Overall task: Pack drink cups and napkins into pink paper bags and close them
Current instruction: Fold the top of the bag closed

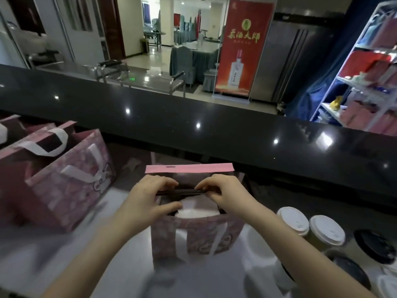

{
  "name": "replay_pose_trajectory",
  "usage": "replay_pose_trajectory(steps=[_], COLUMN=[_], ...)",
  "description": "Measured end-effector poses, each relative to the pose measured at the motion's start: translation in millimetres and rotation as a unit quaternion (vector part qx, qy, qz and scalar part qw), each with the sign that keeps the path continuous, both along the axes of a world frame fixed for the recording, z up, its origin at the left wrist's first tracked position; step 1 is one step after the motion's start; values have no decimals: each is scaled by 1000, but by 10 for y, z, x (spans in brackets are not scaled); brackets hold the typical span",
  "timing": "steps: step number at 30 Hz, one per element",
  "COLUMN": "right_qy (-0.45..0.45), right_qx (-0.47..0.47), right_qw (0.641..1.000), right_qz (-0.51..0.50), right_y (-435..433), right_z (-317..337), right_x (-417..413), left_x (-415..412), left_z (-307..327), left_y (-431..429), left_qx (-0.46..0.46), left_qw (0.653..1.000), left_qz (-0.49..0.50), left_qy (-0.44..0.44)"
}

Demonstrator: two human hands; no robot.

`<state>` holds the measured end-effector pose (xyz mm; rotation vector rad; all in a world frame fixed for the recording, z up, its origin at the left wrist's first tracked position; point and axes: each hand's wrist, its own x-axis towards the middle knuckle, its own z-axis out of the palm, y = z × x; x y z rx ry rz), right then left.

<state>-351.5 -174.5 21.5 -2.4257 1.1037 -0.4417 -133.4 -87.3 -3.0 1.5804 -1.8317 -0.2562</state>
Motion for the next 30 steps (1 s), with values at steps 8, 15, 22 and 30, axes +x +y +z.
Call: replay_pose_trajectory(steps=[8, 15, 22, 30], right_qy=[40, 63, 74, 60], right_qx=[12, -5, 0, 23], right_qw=[999, 995, 993, 996], right_qz=[-15, 74, 91, 58], right_y=[-212, -269, -413, -457], right_z=[-87, -123, 152, -67], right_x=[-72, -267, -624, -570], left_x=[126, 68, 35, 26], left_z=[-33, -66, -137, -159], left_y=[146, 168, 18, -293], left_qx=[22, 27, -22, -45], left_qw=[999, 999, 992, 985], left_qz=[20, 8, 2, 37], left_qy=[-28, -14, 126, 164])
